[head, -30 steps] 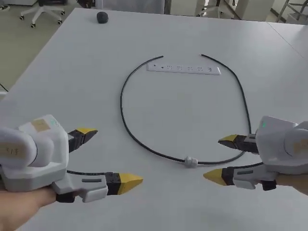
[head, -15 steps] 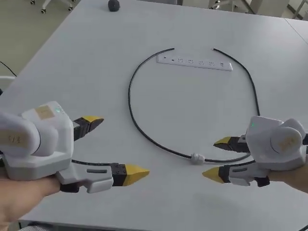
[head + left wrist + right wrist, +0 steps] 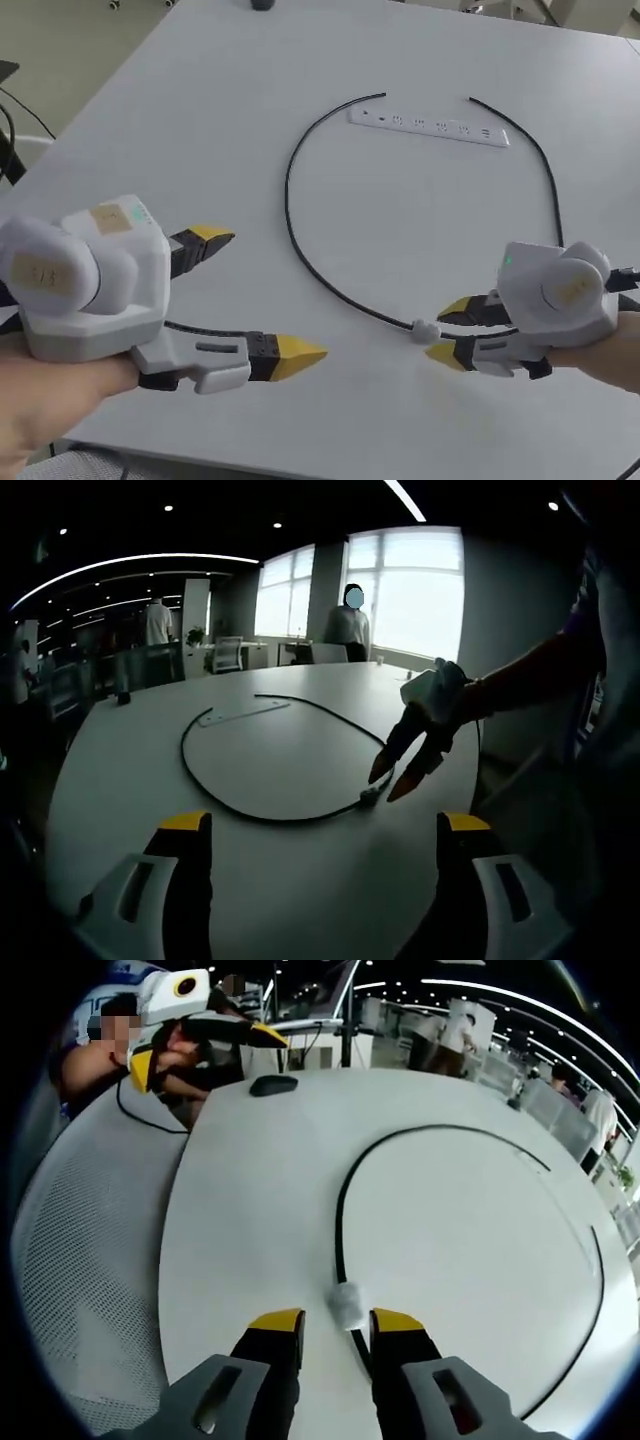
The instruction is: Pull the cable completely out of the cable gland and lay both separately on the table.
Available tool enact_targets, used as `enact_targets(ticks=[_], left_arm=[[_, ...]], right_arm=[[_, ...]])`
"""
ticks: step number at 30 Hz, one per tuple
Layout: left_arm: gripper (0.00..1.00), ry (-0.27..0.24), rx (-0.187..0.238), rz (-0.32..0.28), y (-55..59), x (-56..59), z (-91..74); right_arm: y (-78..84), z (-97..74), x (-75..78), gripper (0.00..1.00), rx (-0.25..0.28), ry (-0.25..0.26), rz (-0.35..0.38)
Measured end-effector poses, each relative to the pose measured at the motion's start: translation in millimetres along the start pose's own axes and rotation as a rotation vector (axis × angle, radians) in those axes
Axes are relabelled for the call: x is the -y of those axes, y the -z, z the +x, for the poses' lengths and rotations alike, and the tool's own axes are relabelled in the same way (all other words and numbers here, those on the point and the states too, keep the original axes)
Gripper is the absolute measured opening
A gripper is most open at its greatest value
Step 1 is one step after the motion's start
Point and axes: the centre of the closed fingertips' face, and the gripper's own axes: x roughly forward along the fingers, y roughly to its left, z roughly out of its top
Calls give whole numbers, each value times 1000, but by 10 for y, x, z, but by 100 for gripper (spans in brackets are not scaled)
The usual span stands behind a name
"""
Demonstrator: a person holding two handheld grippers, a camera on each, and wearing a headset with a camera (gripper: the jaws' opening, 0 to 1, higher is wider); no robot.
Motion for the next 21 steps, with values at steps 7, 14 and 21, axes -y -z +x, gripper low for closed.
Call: enact_targets(ticks=[7, 14, 21], left_arm=[[93, -3, -3, -1, 12, 5, 2], [93, -8, 2, -4, 3, -1, -4], [93, -8, -2, 4, -10, -6, 20]], right_arm=[[19, 78, 22, 20, -29, -21, -15], [53, 119, 29, 15, -64, -48, -32], [119, 117, 48, 12, -92, -61, -37]])
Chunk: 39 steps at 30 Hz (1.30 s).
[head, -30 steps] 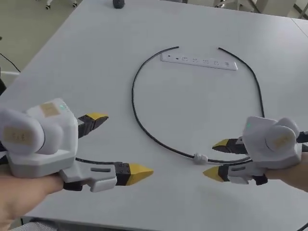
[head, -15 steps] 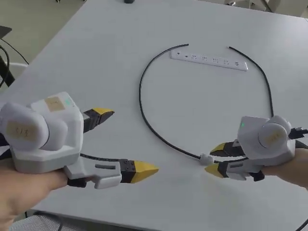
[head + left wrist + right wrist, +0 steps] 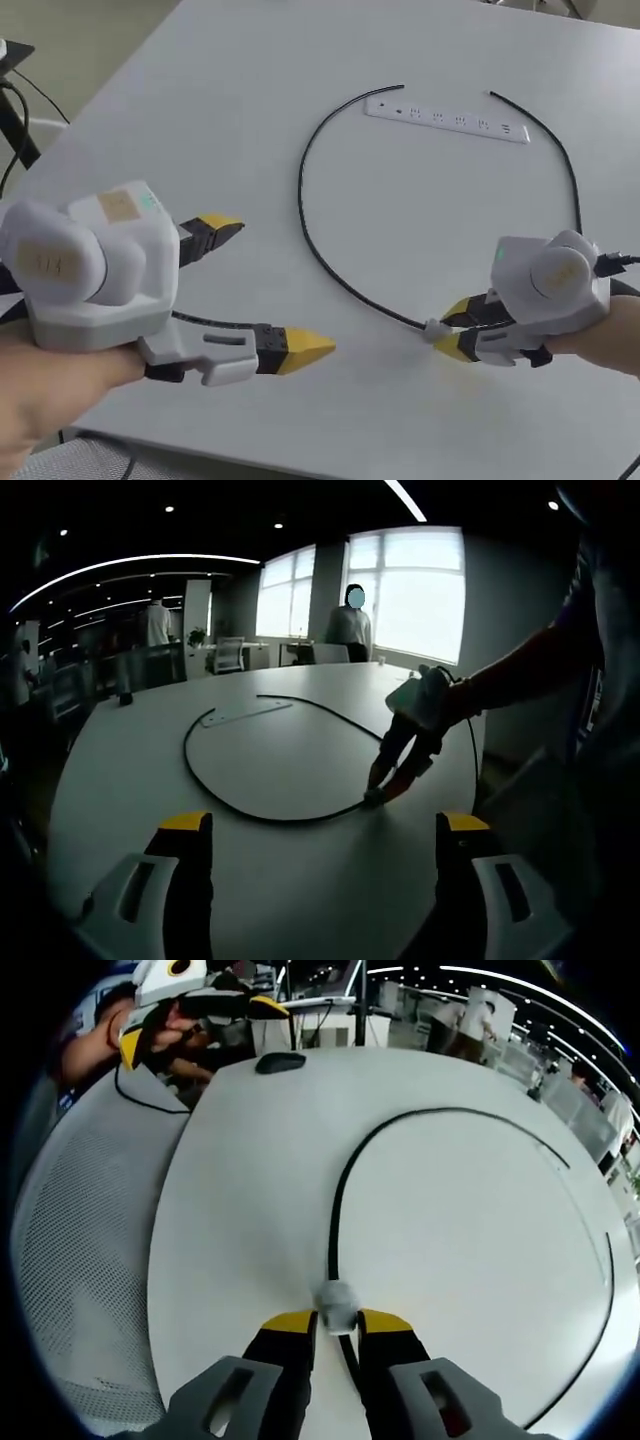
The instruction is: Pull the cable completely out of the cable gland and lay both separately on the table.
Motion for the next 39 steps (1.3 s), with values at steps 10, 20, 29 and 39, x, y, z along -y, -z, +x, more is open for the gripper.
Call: enact_targets(ticks=[10, 20, 29, 39], left_arm=[[92, 16, -9, 9, -3, 37, 62], [90, 38, -19, 39, -38, 65, 97], [88, 76, -12, 91, -168, 152, 135], [86, 128, -3, 169, -368, 273, 196]], right_arm=[[-5, -13, 7, 9, 8, 1, -6], [-93, -99, 30, 8, 37, 33, 1], [-346, -381, 31, 8, 135, 101, 37], [-814, -810, -50, 8, 269, 175, 28]])
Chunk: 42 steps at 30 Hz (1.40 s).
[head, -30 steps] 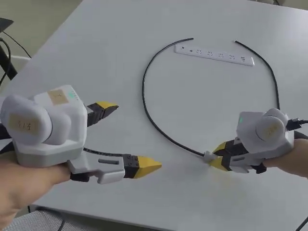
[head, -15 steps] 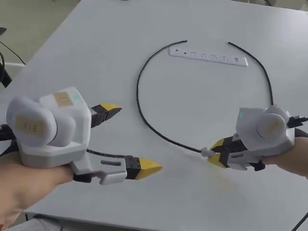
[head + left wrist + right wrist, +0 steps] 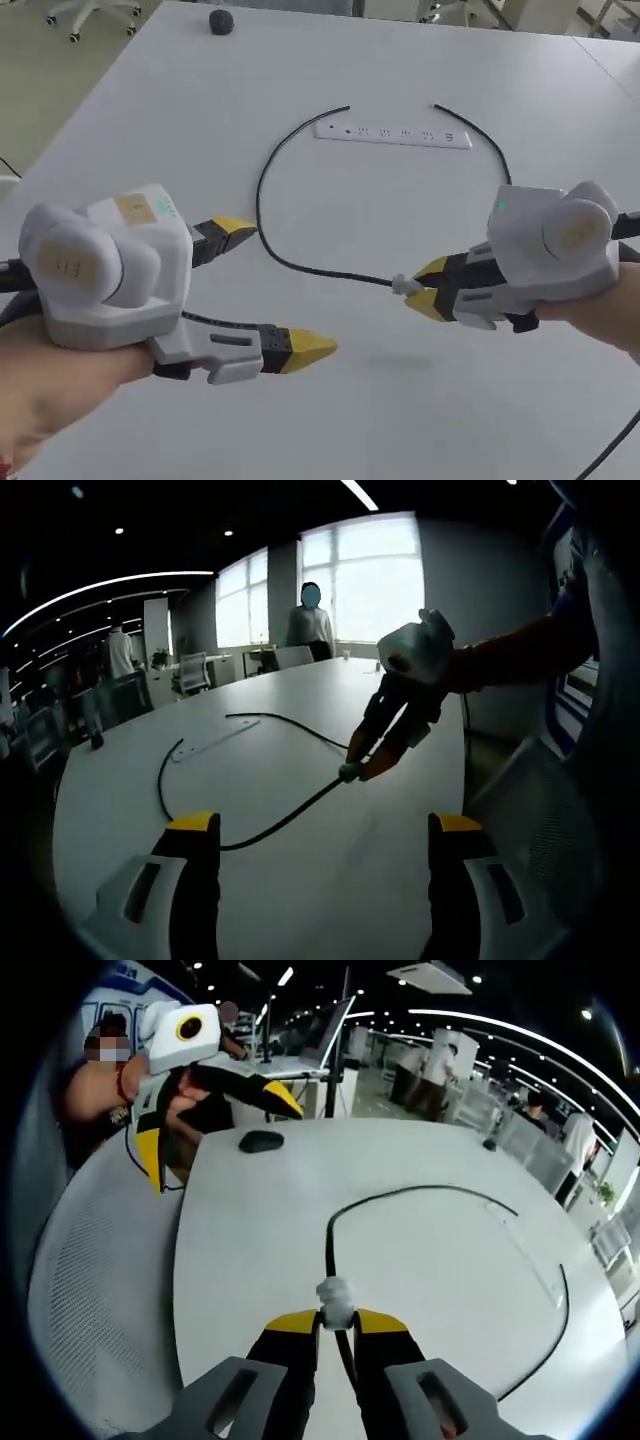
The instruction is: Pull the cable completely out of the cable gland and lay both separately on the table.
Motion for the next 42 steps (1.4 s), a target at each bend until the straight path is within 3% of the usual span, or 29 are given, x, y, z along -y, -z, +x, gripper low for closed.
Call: enact_targets(ticks=[8, 12, 25, 28, 35, 38, 40, 42], left_arm=[[85, 34, 8, 40, -122, 69, 67], [83, 52, 8, 64, -165, 78, 103], [47, 108, 47, 172, -401, 77, 204], [41, 127, 33, 220, -407, 90, 259], [37, 183, 17, 318, -463, 110, 376], [34, 220, 3, 413, -513, 130, 419], [30, 273, -6, 431, -523, 199, 430], [30, 303, -39, 508, -518, 209, 461]], right_arm=[[-419, -197, -92, 8, 74, 10, -40], [-509, -214, -174, 8, 87, 1, -56], [-589, -223, -160, 8, 101, -1, -67], [-595, -216, -178, 8, 100, -6, -67], [-614, -208, -213, 8, 104, -14, -64], [-620, -217, -232, 8, 104, -18, -63], [-623, -226, -245, 8, 104, -20, -64], [-619, -236, -259, 8, 101, -20, -65]])
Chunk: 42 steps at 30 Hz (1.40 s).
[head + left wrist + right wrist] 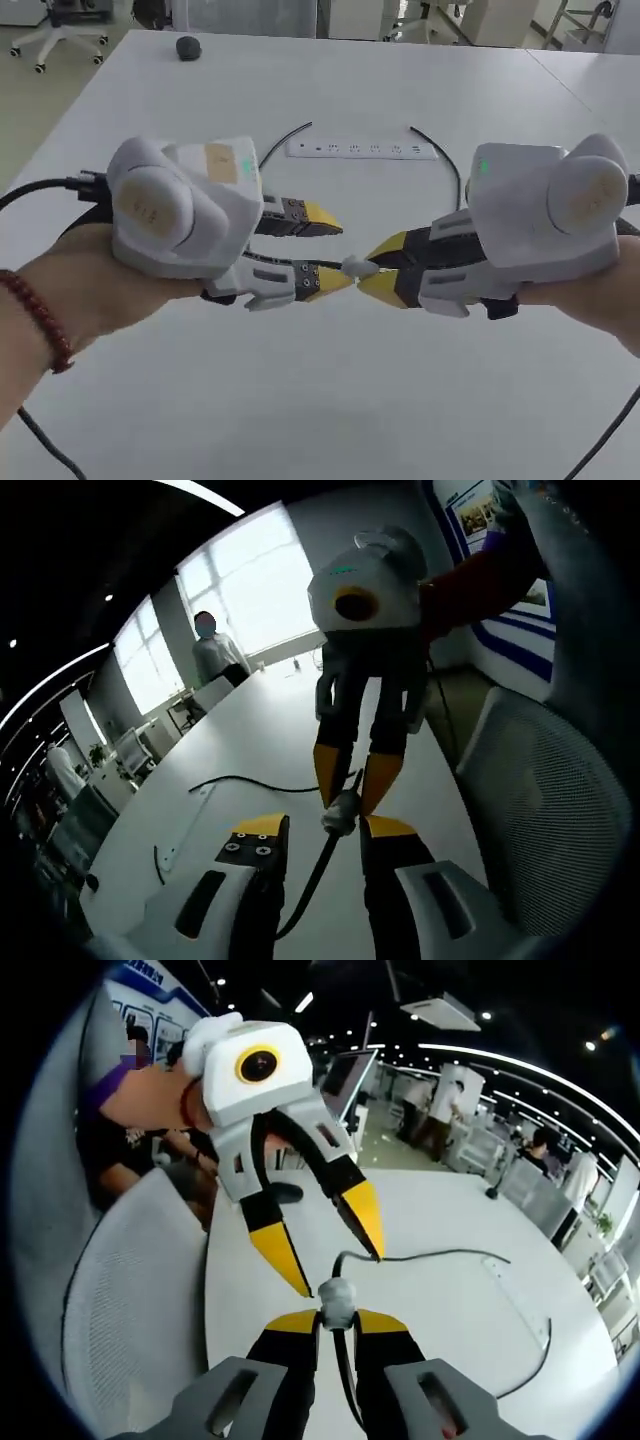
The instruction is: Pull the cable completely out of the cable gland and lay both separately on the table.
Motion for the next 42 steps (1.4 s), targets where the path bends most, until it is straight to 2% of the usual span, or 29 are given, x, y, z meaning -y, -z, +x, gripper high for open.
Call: enact_targets(ticks=[2, 6, 11, 12, 18, 30, 34, 36, 37, 42], left_arm=[[27, 18, -8, 44, -28, 0, 9], [25, 102, -38, 114, -38, 91, 31], [22, 133, -55, 158, -52, 150, 76], [21, 153, -57, 181, -49, 189, 84], [19, 168, -70, 201, -14, 250, 96], [17, 159, -65, 200, -9, 277, 63], [17, 162, -68, 174, -10, 291, 71], [16, 163, -73, 145, -5, 295, 80], [16, 159, -74, 113, -6, 300, 83], [16, 189, -74, 72, -13, 342, 81]], right_arm=[[-5, -9, -8, 8, 1, 1, 1], [-10, -42, -29, 8, 2, -2, 2], [2, -56, -57, 8, -3, -2, -5], [4, -56, -69, 8, -4, -8, -5], [18, -72, -84, 8, -9, -13, -5], [15, -96, -124, 8, -10, -34, -11], [27, -103, -137, 8, -11, -42, -6], [37, -107, -143, 8, -11, -45, -4], [41, -117, -140, 8, -8, -47, 11], [58, -130, -185, 8, 6, -77, 49]])
